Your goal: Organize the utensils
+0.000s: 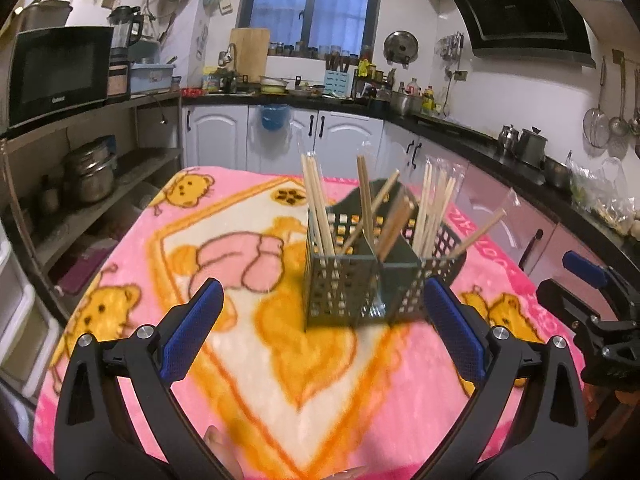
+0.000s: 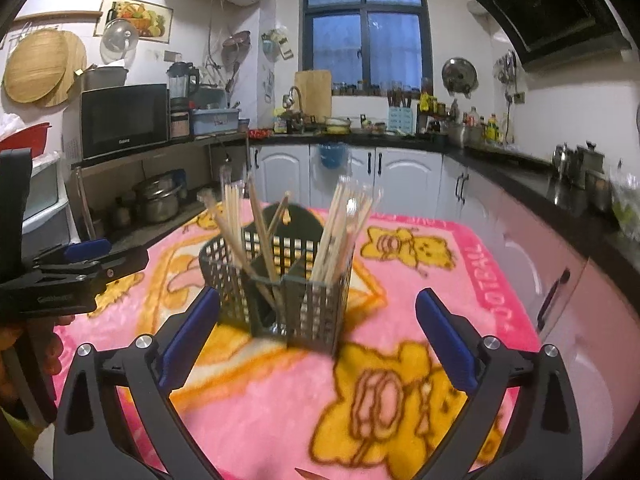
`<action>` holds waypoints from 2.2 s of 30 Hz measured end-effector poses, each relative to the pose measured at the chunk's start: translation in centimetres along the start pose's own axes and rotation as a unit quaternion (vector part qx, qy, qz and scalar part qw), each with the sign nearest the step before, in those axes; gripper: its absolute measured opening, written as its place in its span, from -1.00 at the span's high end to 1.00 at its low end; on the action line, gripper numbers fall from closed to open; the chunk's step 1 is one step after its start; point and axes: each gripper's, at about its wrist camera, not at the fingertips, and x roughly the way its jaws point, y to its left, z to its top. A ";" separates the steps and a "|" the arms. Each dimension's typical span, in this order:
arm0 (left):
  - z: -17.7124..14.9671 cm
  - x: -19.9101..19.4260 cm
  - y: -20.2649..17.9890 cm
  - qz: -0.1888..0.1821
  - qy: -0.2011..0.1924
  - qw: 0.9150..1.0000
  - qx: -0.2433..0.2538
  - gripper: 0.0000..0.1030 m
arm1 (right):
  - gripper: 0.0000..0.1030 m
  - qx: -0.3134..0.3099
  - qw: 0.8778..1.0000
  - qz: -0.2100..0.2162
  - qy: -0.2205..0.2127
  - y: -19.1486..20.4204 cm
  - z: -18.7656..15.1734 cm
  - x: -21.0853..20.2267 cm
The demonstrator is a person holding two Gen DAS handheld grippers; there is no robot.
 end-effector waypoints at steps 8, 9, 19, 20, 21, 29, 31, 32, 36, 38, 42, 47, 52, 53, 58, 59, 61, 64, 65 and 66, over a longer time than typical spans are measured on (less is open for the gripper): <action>-3.2 0.0 -0.8 0.007 0.008 1.000 0.004 -0.79 | -0.87 0.012 1.000 -0.006 0.002 0.2 -2.8 -0.5; -3.6 0.1 -0.9 0.008 0.009 1.000 0.003 -0.79 | -0.87 0.012 1.000 -0.010 0.005 0.2 -3.3 -0.5; -6.5 0.1 -1.6 0.014 -0.010 1.000 0.009 -0.79 | -0.87 0.014 0.999 -0.039 -0.025 0.2 -6.8 -1.4; -6.6 0.0 -1.6 0.014 -0.014 1.000 0.008 -0.79 | -0.87 0.014 0.999 -0.039 -0.029 0.2 -7.0 -1.5; -6.7 -0.1 -1.6 0.012 -0.017 1.000 0.006 -0.79 | -0.87 0.013 0.999 -0.039 -0.036 0.3 -7.1 -1.7; -7.4 -0.4 -1.9 0.011 -0.053 0.998 0.011 -0.79 | -0.87 0.043 0.995 -0.039 -0.080 -0.4 -7.4 -2.9; -7.5 -0.5 -2.0 0.012 -0.065 0.998 0.010 -0.79 | -0.87 0.049 0.994 -0.039 -0.090 -0.6 -7.6 -3.1; -7.6 -0.5 -2.0 0.014 -0.072 0.997 0.012 -0.79 | -0.87 0.049 0.993 -0.041 -0.097 -0.7 -7.7 -3.2; -7.8 -0.4 -2.1 0.019 -0.076 0.997 0.015 -0.79 | -0.87 0.046 0.993 -0.048 -0.099 -0.8 -8.0 -3.0; -7.7 -0.2 -2.0 0.017 -0.076 0.997 0.010 -0.79 | -0.87 0.049 0.993 -0.047 -0.096 -0.9 -8.0 -2.9; -7.8 -0.1 -1.8 0.020 -0.075 0.997 0.007 -0.79 | -0.87 0.047 0.994 -0.046 -0.089 -0.8 -8.1 -2.7; -7.8 -0.1 -1.8 0.020 -0.075 0.997 0.008 -0.79 | -0.87 0.047 0.994 -0.048 -0.089 -0.8 -8.2 -2.7; -7.9 -0.1 -1.7 0.019 -0.075 0.997 0.011 -0.79 | -0.87 0.048 0.994 -0.045 -0.092 -0.9 -8.2 -2.7; -7.9 -0.2 -1.9 0.020 -0.075 0.997 0.010 -0.79 | -0.87 0.048 0.994 -0.045 -0.091 -0.9 -8.2 -2.7; -7.9 -0.2 -1.8 0.021 -0.075 0.997 0.011 -0.79 | -0.87 0.048 0.994 -0.046 -0.091 -0.8 -8.2 -2.8; -7.9 -0.2 -1.8 0.021 -0.075 0.997 0.011 -0.79 | -0.87 0.048 0.994 -0.046 -0.091 -0.8 -8.2 -2.8; -7.9 -0.1 -1.8 0.020 -0.074 0.997 0.011 -0.79 | -0.87 0.048 0.994 -0.045 -0.090 -0.8 -8.2 -2.7; -7.9 -0.2 -1.9 0.021 -0.075 0.997 0.010 -0.79 | -0.87 0.047 0.994 -0.045 -0.089 -0.7 -8.3 -2.8; -7.9 -0.2 -1.8 0.020 -0.075 0.997 0.010 -0.79 | -0.87 0.046 0.994 -0.045 -0.089 -0.7 -8.3 -2.7; -7.9 -0.2 -1.9 0.021 -0.075 0.997 0.010 -0.79 | -0.87 0.047 0.994 -0.046 -0.089 -0.7 -8.3 -2.7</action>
